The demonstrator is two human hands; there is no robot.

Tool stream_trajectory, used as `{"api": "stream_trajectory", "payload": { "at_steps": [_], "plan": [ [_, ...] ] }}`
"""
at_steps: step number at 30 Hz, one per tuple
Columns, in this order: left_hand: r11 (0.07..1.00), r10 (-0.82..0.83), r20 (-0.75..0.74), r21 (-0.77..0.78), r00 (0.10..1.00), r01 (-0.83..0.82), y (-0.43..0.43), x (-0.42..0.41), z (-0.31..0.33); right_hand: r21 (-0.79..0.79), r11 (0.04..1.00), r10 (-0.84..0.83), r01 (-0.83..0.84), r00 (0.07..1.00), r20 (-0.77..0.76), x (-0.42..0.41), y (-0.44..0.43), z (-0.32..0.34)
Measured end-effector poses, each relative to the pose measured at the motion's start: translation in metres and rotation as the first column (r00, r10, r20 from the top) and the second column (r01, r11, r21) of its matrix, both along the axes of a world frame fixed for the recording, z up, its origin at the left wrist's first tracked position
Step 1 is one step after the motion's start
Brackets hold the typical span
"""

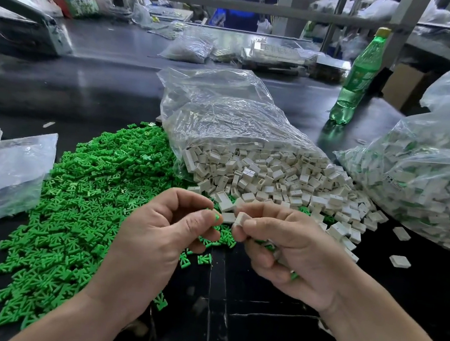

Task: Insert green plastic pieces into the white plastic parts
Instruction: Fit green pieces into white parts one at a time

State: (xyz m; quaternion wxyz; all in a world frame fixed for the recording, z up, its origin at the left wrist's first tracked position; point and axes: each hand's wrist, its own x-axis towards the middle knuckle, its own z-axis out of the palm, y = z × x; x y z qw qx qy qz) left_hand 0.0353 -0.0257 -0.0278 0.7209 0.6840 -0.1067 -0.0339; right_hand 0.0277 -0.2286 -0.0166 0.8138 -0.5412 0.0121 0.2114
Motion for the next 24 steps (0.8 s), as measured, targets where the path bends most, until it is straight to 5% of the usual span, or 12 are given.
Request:
{"api": "stream_trajectory", "payload": {
  "at_steps": [10,17,24],
  "plan": [
    [0.992,-0.115,0.146,0.071,0.983,0.106,-0.006,-0.010,0.007,-0.258,0.966,0.038,-0.018,0.997,0.071,-0.007,0.010,-0.001],
    [0.998,-0.055,-0.014,-0.039,0.998,0.055,-0.005,-0.005,-0.001,-0.096,0.984,-0.144,0.151,0.986,0.080,-0.003,0.009,-0.003],
    [0.988,-0.059,-0.099,-0.150,0.993,0.044,-0.004,-0.002,-0.003,-0.356,0.935,0.085,-0.007,0.975,0.205,-0.012,0.017,-0.001]
  ]
}}
